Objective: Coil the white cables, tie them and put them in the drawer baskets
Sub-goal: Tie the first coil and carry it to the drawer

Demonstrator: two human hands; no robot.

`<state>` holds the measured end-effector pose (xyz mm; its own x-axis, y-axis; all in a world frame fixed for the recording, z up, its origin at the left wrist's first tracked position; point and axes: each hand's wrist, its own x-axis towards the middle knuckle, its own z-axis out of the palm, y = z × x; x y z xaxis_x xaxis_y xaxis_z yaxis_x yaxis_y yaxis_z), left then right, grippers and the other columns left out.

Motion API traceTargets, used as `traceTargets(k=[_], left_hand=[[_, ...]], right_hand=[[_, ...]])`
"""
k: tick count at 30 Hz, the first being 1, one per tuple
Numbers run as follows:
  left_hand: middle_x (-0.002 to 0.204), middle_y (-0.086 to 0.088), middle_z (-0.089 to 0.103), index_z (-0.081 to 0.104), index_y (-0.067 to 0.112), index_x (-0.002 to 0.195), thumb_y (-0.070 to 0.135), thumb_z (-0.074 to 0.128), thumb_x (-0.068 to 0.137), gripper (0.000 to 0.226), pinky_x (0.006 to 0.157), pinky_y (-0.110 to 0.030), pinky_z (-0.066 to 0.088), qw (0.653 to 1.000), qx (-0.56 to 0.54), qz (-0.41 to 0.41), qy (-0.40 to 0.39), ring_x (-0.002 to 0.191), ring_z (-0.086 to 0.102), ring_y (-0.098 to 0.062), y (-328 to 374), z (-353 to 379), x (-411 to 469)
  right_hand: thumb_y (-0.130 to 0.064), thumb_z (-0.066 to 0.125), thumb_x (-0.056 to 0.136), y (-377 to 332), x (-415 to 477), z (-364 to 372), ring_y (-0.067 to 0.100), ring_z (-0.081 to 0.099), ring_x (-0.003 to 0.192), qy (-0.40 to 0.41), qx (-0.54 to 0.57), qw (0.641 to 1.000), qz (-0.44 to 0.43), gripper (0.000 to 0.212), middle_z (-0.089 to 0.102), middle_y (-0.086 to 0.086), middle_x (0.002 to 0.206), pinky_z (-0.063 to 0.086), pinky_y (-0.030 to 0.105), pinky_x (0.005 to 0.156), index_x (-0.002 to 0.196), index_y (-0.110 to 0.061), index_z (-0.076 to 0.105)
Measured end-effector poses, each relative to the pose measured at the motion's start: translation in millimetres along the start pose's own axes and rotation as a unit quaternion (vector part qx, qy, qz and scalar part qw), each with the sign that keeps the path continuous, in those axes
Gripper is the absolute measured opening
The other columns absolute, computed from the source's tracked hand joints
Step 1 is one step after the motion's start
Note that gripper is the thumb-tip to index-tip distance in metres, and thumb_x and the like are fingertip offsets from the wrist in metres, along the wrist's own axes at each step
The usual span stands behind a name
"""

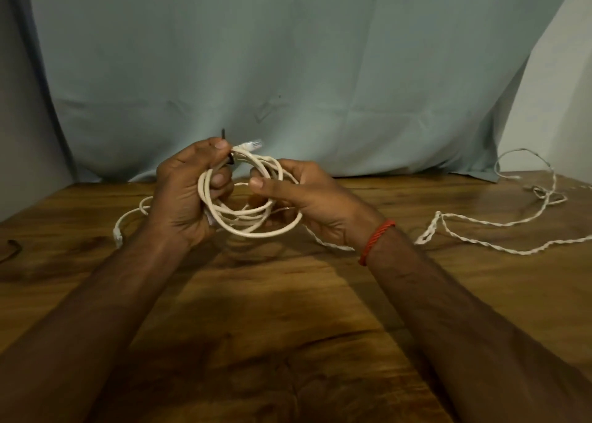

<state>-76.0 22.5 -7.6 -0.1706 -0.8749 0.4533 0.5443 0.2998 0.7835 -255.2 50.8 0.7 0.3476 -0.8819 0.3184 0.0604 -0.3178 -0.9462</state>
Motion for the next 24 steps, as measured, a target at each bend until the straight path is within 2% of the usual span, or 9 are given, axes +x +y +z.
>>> traceTargets(k=[3,6,9,11,14,16,20,22,24], left_hand=[[0.056,-0.001,0.055,0.063,0.011,0.085,0.017,0.066,0.085,0.006,0.041,-0.013,0.043,1.000,-0.018,0.002,0.024,0.041,0.048,-0.004,1,6,-1],[0.069,-0.010,0.065,0.064,0.007,0.088,0.013,0.065,0.085,0.006,0.050,-0.019,0.055,0.998,-0.046,-0.017,0.035,0.053,0.063,-0.012,-2,11,-2],[0.072,-0.012,0.069,0.063,0.007,0.091,0.010,0.059,0.095,0.006,0.049,-0.023,0.056,0.997,-0.016,-0.012,0.079,0.055,0.068,-0.016,-6,18,-4],[0.071,-0.011,0.070,0.062,0.007,0.094,0.012,0.055,0.100,0.011,0.047,-0.022,0.056,0.994,-0.001,-0.017,0.107,0.052,0.067,-0.015,-11,22,-6],[0.085,-0.015,0.072,0.063,0.006,0.103,0.021,0.053,0.103,0.018,0.047,-0.023,0.056,0.991,0.013,-0.057,0.118,0.051,0.067,-0.015,-17,22,-6],[0.089,-0.014,0.072,0.062,0.008,0.104,0.024,0.050,0.104,0.020,0.045,-0.023,0.055,0.991,0.026,-0.067,0.117,0.050,0.066,-0.015,-18,22,-6],[0.070,-0.005,0.066,0.058,0.010,0.096,0.023,0.043,0.108,0.024,0.040,-0.023,0.046,0.987,0.096,-0.019,0.126,0.041,0.054,-0.016,-20,25,-8],[0.069,-0.003,0.060,0.056,0.013,0.090,0.024,0.041,0.109,0.026,0.039,-0.019,0.036,0.982,0.126,0.006,0.140,0.039,0.044,-0.012,-22,24,-8],[0.067,-0.003,0.056,0.052,0.014,0.087,0.024,0.040,0.109,0.027,0.039,-0.017,0.027,0.980,0.131,0.029,0.146,0.038,0.035,-0.009,-21,23,-8]], right_hand=[[-0.004,0.068,0.092,5,7,0,0.019,0.065,0.069,0.046,-0.016,0.999,-0.024,0.014,0.068,0.003,0.073,0.055,0.031,0.061,0.103,-0.010,0.065],[-0.007,0.058,0.099,13,11,1,0.019,0.062,0.068,0.094,-0.124,0.986,-0.056,0.016,0.064,0.003,0.073,0.052,0.036,0.064,0.114,-0.009,0.063],[-0.008,0.053,0.100,20,14,8,0.019,0.062,0.072,0.168,-0.168,0.967,-0.096,0.021,0.066,0.004,0.083,0.054,0.046,0.073,0.119,-0.011,0.061],[-0.011,0.052,0.101,26,14,13,0.020,0.068,0.083,0.202,-0.172,0.957,-0.115,0.023,0.070,0.003,0.096,0.058,0.048,0.082,0.123,-0.016,0.058],[-0.012,0.050,0.102,30,12,15,0.015,0.068,0.091,0.216,-0.241,0.934,-0.151,0.026,0.070,0.000,0.105,0.056,0.043,0.085,0.127,-0.015,0.054],[-0.010,0.049,0.101,28,10,14,0.011,0.067,0.088,0.215,-0.262,0.926,-0.169,0.025,0.070,0.001,0.104,0.055,0.035,0.080,0.126,-0.012,0.055],[-0.007,0.050,0.099,23,8,13,0.004,0.061,0.069,0.211,-0.273,0.919,-0.191,0.024,0.068,-0.005,0.088,0.050,0.029,0.065,0.121,-0.012,0.057],[-0.007,0.052,0.096,22,7,14,0.004,0.055,0.057,0.200,-0.266,0.926,-0.181,0.024,0.063,-0.007,0.074,0.046,0.032,0.056,0.119,-0.014,0.055],[-0.010,0.058,0.093,20,5,15,0.020,0.058,0.057,0.182,-0.242,0.938,-0.166,0.027,0.064,0.004,0.069,0.052,0.043,0.055,0.118,-0.018,0.053]])
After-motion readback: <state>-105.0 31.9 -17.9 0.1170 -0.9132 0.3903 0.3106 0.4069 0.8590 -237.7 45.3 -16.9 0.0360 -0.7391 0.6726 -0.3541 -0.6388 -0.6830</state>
